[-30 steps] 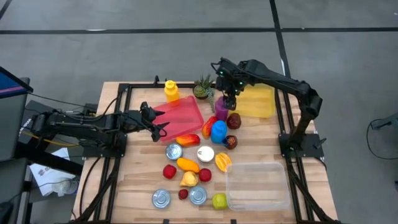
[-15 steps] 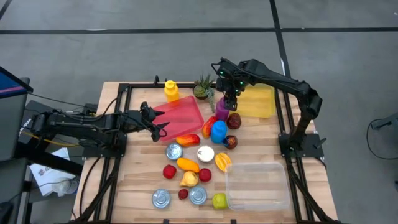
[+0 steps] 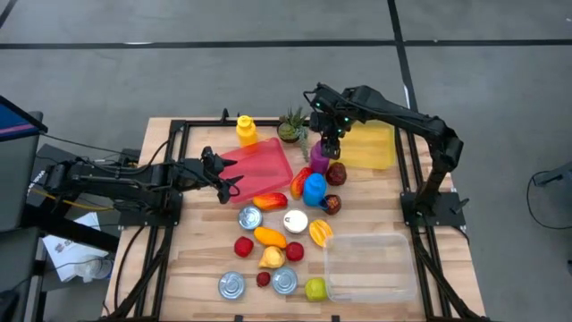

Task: Pick & Place Food Item
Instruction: Put the purple water bottle into the yellow bin

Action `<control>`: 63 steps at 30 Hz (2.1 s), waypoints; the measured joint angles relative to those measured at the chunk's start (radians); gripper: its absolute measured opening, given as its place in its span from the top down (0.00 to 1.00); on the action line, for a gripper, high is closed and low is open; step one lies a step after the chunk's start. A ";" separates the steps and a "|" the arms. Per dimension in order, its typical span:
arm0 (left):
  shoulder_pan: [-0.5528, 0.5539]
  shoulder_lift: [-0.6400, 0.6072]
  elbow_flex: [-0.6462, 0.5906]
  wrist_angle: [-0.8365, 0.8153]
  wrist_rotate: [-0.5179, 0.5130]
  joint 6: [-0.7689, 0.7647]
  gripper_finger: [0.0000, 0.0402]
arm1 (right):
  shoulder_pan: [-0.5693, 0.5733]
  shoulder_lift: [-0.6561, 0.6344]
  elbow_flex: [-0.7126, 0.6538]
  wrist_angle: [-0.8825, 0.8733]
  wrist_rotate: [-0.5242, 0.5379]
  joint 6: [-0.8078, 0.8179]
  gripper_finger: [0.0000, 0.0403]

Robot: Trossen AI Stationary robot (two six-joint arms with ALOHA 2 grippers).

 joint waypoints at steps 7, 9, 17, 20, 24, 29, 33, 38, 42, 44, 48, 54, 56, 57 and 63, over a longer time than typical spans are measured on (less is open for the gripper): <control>0.000 0.000 0.000 -0.007 0.000 0.000 0.38 | -0.002 0.028 -0.003 0.018 0.008 -0.006 0.55; 0.000 0.000 0.000 -0.008 0.000 0.000 0.38 | -0.002 0.034 -0.005 0.014 0.011 -0.007 0.56; 0.000 0.000 0.000 -0.008 0.000 0.000 0.38 | -0.006 0.033 -0.005 -0.021 0.013 0.000 0.62; 0.000 0.000 0.000 -0.008 0.000 0.000 0.38 | -0.006 0.033 -0.005 -0.028 0.013 0.000 0.65; 0.000 0.000 0.000 -0.007 0.000 0.000 0.38 | -0.005 0.033 -0.005 -0.026 0.013 0.000 0.73; 0.000 0.000 0.000 -0.008 0.000 0.000 0.38 | -0.005 0.032 -0.004 -0.027 0.013 0.000 0.87; 0.000 0.000 0.000 -0.008 0.000 0.000 0.38 | -0.005 0.032 -0.004 -0.028 0.013 0.000 0.92; 0.000 0.000 0.000 -0.008 0.000 0.000 0.38 | -0.005 0.032 -0.003 -0.039 0.015 0.002 0.93; 0.000 0.000 0.000 -0.007 0.000 0.000 0.38 | -0.002 0.025 -0.003 -0.052 0.034 0.003 0.99; 0.000 0.000 0.000 -0.007 0.000 0.000 0.38 | 0.003 0.025 0.013 -0.073 0.050 0.008 0.99; 0.000 0.000 0.000 -0.007 0.000 0.000 0.38 | 0.002 0.024 0.077 -0.120 0.064 0.011 0.99; 0.000 0.000 0.000 -0.007 0.000 0.000 0.38 | 0.012 0.024 0.137 -0.132 0.061 0.019 0.99; 0.000 0.000 0.000 -0.007 0.000 0.000 0.38 | 0.016 0.024 0.140 -0.130 0.059 0.018 1.00; 0.000 0.000 0.000 -0.007 0.000 0.000 0.38 | 0.016 0.024 0.143 -0.130 0.059 0.016 1.00; 0.000 0.000 0.000 -0.007 0.000 0.000 0.38 | 0.024 0.026 0.144 -0.128 0.058 0.011 0.87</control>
